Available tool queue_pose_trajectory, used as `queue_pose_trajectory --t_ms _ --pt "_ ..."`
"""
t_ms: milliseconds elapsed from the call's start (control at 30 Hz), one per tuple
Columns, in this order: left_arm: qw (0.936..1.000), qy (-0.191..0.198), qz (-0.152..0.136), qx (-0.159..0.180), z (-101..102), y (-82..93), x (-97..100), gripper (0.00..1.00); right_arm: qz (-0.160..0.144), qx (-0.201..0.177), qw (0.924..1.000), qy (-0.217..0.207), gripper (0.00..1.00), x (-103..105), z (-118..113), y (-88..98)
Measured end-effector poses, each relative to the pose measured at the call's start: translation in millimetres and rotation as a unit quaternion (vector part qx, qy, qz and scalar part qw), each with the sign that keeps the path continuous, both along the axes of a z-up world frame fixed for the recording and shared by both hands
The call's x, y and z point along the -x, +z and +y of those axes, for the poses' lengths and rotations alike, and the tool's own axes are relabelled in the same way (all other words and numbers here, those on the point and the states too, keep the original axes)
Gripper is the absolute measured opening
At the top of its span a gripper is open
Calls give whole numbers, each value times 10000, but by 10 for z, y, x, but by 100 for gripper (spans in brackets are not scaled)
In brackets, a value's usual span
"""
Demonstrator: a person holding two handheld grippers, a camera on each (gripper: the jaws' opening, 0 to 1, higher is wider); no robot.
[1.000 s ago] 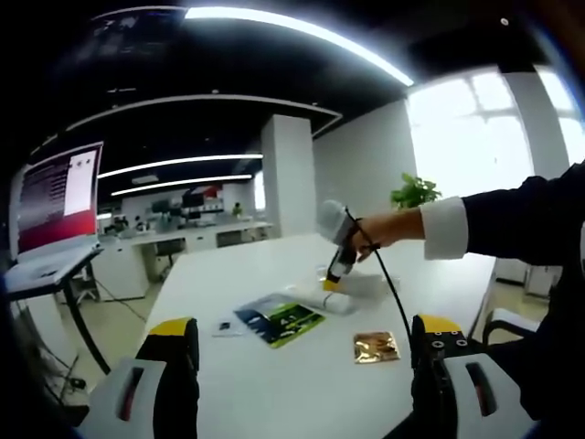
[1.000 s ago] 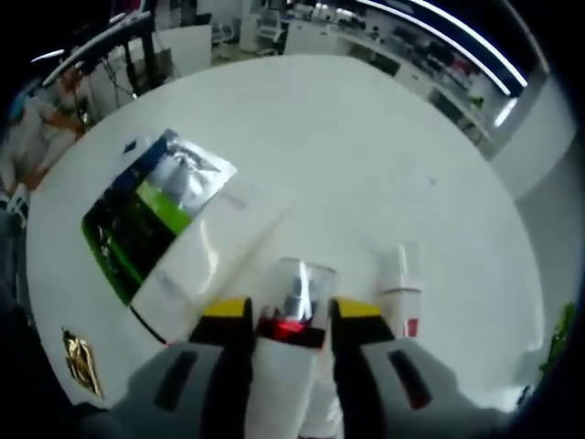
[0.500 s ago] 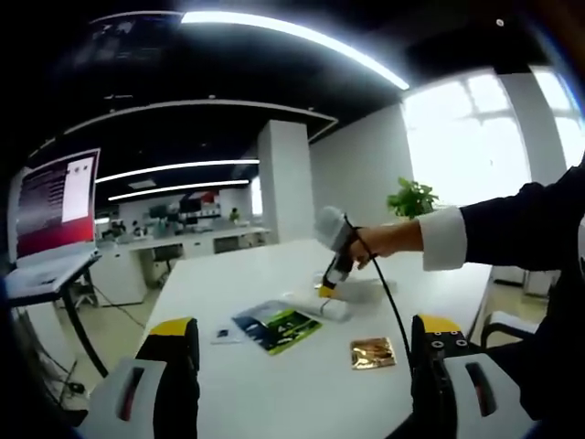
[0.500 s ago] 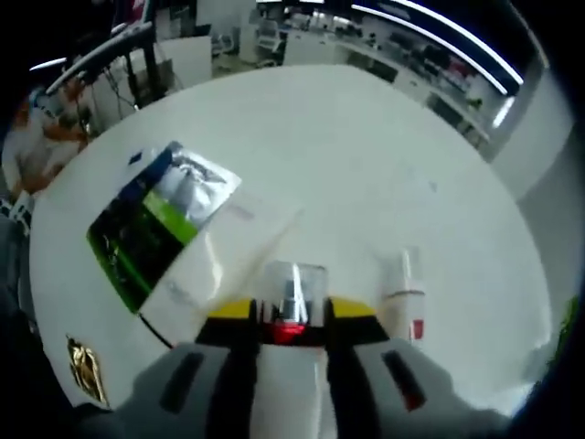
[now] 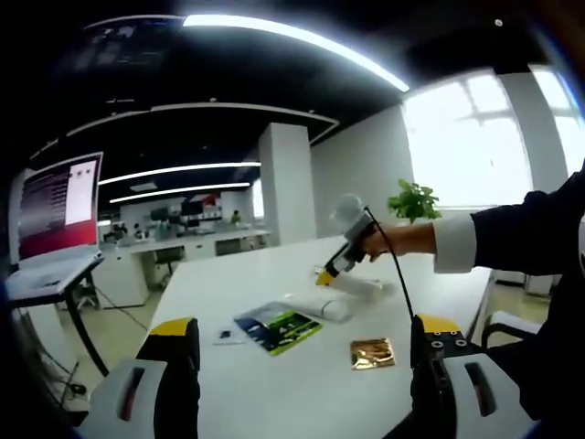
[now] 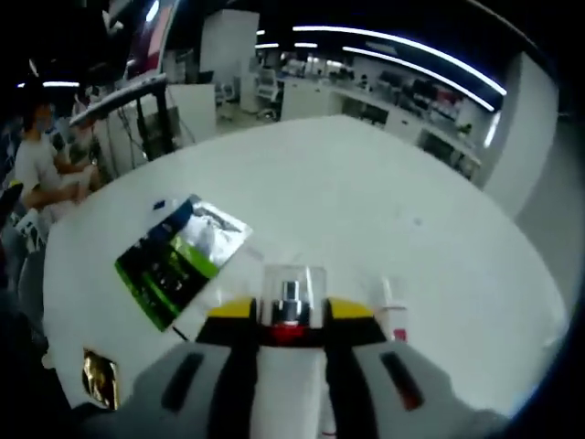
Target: Arrange the skincare products in the storage area until every visible bottle or jar stands upright without overlapping.
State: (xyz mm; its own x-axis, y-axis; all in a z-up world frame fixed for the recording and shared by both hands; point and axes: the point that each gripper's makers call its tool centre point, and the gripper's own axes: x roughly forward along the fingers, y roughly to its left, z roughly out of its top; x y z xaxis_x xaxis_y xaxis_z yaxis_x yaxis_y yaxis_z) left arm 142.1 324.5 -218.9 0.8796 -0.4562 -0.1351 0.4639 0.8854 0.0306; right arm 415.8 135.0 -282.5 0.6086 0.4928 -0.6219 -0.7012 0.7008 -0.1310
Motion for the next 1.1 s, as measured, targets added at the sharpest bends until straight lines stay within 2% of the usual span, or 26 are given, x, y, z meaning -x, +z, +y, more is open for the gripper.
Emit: queue_pose_trajectory --t_ms 67,133,333,433,633,733,933,1100 --pt "10000 -23 -14 -6 -9 7 12 98 -94 -91 9999 70 25 20 23 64" --pt "10000 -32 -26 2 -12 17 24 98 -161 -143 9997 131 25 155 32 85" --pt "10000 -14 -58 34 30 32 26 97 -360 -495 9980 150 25 195 13 225" --pt "10000 14 -46 44 49 32 22 97 -425 -701 9966 118 25 279 -2 280" --pt "9997 -80 -126 187 16 114 70 97 -663 -1303 9892 94 24 446 -103 466" --pt "9999 -40 -113 105 19 94 63 97 -820 -1470 9857 117 24 494 -175 513" --pt "9999 -73 -132 80 -17 97 84 97 -851 -1732 9812 -36 24 501 -309 568" --pt "9999 -85 -105 70 -38 80 74 97 -829 -2092 9742 -193 24 477 -428 601"
